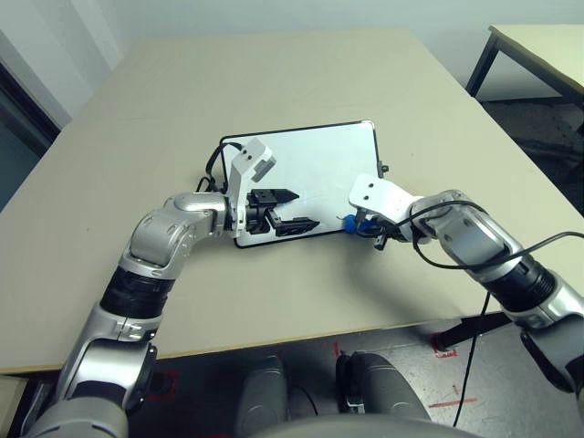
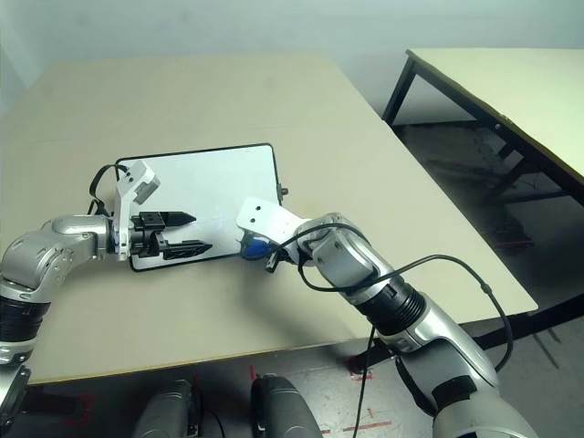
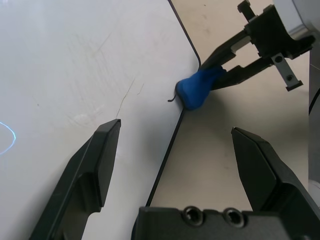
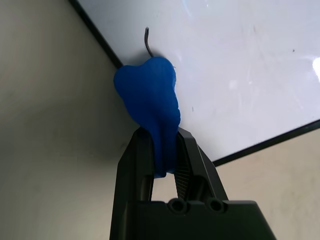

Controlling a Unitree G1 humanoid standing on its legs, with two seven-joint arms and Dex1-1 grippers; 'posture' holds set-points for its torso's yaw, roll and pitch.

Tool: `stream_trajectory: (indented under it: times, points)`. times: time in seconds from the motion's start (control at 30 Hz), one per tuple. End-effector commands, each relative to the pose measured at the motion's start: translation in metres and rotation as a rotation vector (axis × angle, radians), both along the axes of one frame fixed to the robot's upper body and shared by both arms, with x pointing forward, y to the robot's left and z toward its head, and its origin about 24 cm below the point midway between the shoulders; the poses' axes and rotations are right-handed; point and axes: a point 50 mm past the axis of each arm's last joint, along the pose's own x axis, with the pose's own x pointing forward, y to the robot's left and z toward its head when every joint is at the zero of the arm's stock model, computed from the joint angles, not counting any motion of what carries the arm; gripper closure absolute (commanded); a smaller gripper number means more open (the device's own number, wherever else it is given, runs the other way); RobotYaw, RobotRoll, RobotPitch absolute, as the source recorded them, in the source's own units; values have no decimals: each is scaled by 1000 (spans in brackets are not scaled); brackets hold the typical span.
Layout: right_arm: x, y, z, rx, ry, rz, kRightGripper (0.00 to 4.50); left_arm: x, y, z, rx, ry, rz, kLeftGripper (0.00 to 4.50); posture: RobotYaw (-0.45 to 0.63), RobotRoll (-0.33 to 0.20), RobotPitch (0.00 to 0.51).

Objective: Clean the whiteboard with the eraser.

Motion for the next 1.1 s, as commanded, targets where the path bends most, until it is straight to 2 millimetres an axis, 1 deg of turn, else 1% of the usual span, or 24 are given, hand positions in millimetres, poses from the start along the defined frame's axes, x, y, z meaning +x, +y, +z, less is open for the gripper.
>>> stream_trajectory:
  times: [0.03,0.1,0.17,0.27,0.4,0.53,0.6,0.73,0.77,0.83,0.9,0.97,1.1]
  points:
    - [17,3,21,59,-109,-38,3936,-1,-1,-3,23,16,-11,0,-39,0,76]
    - [18,7,25,78,-121,-34,3936,-2,-1,-4,28,22,-14,0,-39,0,76]
    - [16,9,24,81,-114,-22,3936,-2,-1,-4,30,25,-17,0,-39,0,74]
    - [7,10,14,50,-68,6,3936,-2,-1,-4,33,27,-19,0,-39,0,75]
    - [-8,3,-3,-13,11,33,3936,-2,-1,-5,38,32,-20,0,-37,0,77]
    - [-14,0,-7,-38,36,42,3936,-3,0,-6,46,39,-21,0,-38,0,78]
    - [-8,2,-2,-16,8,25,3936,-4,1,-7,48,43,-23,0,-38,0,79]
    - [13,12,22,90,-113,-24,3937,-4,2,-7,50,45,-23,0,-38,0,78]
    - [17,14,27,106,-130,-26,3937,-3,2,-7,50,45,-22,0,-38,0,79]
    - [19,16,30,118,-142,-23,3937,-3,2,-8,50,45,-21,0,-38,0,80]
    - [16,18,26,107,-122,-4,3937,-3,2,-8,49,46,-20,0,-37,0,80]
    - [8,18,16,75,-78,19,3937,-4,2,-9,48,47,-20,0,-36,0,81]
    - [-7,8,0,-1,2,43,3937,-4,3,-9,48,48,-17,0,-34,0,84]
